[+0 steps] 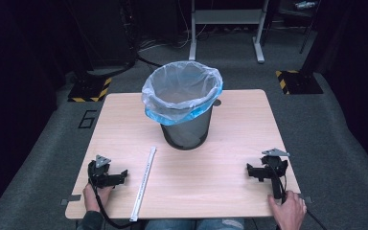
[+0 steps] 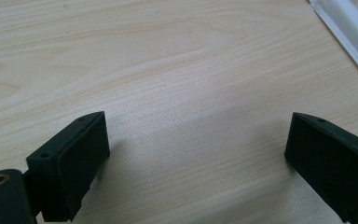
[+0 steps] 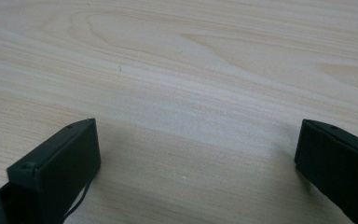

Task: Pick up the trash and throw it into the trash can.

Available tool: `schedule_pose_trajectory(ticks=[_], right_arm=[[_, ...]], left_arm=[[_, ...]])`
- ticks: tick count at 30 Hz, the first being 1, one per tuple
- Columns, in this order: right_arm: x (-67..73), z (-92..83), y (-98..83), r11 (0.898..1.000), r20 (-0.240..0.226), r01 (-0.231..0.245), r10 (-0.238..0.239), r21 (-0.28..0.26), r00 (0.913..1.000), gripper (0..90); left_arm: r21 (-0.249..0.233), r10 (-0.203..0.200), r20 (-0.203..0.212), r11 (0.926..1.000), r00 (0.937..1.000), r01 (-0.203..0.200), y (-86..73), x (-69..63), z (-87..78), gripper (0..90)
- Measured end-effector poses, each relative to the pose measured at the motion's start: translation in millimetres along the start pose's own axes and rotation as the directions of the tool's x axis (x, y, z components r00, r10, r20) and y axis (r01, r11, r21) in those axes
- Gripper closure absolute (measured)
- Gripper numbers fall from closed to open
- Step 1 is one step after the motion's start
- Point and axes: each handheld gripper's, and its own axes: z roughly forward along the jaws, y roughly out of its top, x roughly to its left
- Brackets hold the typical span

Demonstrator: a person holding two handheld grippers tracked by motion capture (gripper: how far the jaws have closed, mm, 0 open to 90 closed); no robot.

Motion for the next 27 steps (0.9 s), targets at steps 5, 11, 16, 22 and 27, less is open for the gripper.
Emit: schedule_pose_trajectory(ticks=[5, 11, 16, 22, 27], right_arm=[[0.1, 0.1, 0.0, 1.0, 0.002, -0.002, 0.002, -0.004, 1.0, 0.0], [-0.3, 0.2, 0.0, 1.0, -0.002, 0.001, -0.001, -0.003, 1.0, 0.0], [-3.2, 0.5, 0.5, 1.0, -0.022, 0.024, -0.024, -0.002, 0.9995, 0.0], [-2.2, 1.1, 0.9, 1.0, -0.012, 0.015, -0.015, -0.004, 0.9998, 0.0], [-3.6, 0.8, 0.7, 1.0, -0.023, 0.026, -0.026, -0.001, 0.9994, 0.0]], left_arm=[[0.002, 0.011, 0.01, 0.9999, 0.9999, -0.011, 0.4, 0.9, 0.2, 6.1], [0.0, 0.009, 0.009, 1.0, 0.9999, -0.009, 0.3, 0.6, 0.1, 6.3], [0.02, -0.006, -0.005, 0.9998, 1.0, 0.006, 1.8, -1.0, -0.6, 6.1], [0.058, -0.025, -0.017, 0.998, 0.9995, 0.026, 2.1, -2.8, -3.4, 2.2], [0.078, -0.043, 0.012, 0.9961, 0.999, 0.042, 3.4, -4.7, -6.5, 0.4]])
